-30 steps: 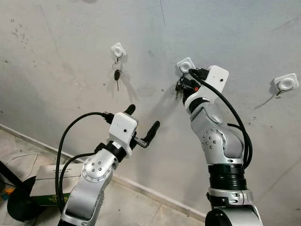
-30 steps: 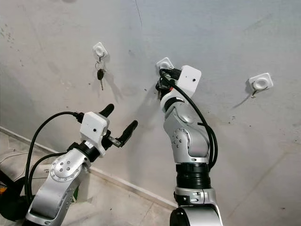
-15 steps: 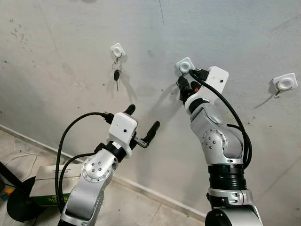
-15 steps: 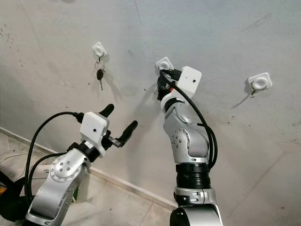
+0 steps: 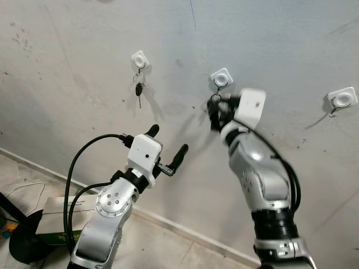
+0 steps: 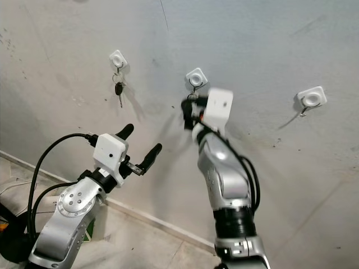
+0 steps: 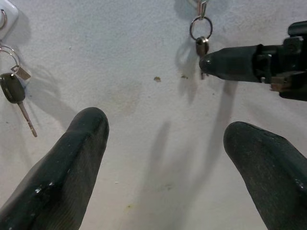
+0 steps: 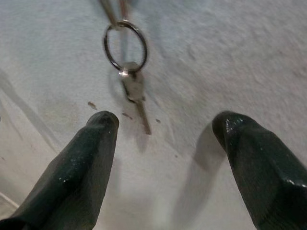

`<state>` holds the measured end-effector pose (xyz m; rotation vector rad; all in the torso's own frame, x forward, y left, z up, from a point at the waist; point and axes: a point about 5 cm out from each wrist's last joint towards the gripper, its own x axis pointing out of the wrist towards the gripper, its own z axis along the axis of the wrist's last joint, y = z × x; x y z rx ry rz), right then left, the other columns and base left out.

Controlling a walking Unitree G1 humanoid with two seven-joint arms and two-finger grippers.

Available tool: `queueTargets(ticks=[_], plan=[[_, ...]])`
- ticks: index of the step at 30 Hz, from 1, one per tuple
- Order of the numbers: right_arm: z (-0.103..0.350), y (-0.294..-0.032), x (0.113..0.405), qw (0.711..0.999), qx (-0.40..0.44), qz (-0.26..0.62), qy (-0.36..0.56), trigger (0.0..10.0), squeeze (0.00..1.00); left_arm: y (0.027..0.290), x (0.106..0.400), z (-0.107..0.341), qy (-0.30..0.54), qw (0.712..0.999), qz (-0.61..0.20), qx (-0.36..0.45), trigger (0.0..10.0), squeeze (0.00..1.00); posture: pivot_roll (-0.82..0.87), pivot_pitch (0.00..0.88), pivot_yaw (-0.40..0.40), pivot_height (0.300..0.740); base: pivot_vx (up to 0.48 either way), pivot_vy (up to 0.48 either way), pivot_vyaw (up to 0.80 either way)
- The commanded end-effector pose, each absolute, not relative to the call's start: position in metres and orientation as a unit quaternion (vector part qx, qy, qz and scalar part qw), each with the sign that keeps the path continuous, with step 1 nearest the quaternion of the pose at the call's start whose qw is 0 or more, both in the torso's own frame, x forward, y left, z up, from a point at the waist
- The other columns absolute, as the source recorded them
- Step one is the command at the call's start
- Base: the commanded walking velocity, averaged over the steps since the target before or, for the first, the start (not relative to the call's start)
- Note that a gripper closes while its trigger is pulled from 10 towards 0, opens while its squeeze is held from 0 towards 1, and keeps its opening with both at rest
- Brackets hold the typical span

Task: Hang keys on a hook

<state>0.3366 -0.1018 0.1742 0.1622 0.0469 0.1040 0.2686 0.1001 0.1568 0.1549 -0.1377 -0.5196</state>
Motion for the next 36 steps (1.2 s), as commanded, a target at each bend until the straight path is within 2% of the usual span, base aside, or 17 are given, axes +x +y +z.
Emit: queueTargets(ticks=[1, 10, 20, 28, 36], plan=[[0.186, -0.102, 0.336, 0.996, 0.070, 0.058, -0.013, 10.0, 1.00, 0.102, 0.272, 0.159, -0.072, 0.963, -0.248, 0.080, 10.0, 0.00, 0.08, 0.000, 0.017, 0.740, 0.000, 0.000, 0.00], [0.187, -0.105, 0.331, 0.995, 0.064, 0.063, -0.042, 10.0, 1.00, 0.104, 0.272, 0.158, -0.074, 0.964, -0.243, 0.081, 10.0, 0.00, 0.08, 0.000, 0.015, 0.740, 0.000, 0.000, 0.00], [0.198, -0.118, 0.316, 0.994, 0.008, 0.063, -0.094, 10.0, 1.00, 0.122, 0.271, 0.162, -0.087, 0.978, -0.172, 0.082, 10.0, 0.00, 0.06, 0.000, 0.009, 0.740, 0.000, 0.000, 0.00], [0.188, -0.136, 0.297, 0.995, -0.018, 0.052, -0.081, 10.0, 1.00, 0.143, 0.267, 0.159, -0.077, 0.987, -0.117, 0.083, 10.0, 0.00, 0.05, 0.000, 0.000, 0.740, 0.000, 0.000, 0.00], [0.177, -0.145, 0.278, 0.997, -0.005, 0.041, -0.059, 10.0, 1.00, 0.141, 0.260, 0.161, -0.078, 0.990, -0.098, 0.065, 10.0, 0.00, 0.03, 0.000, 0.003, 0.740, 0.000, 0.000, 0.00]])
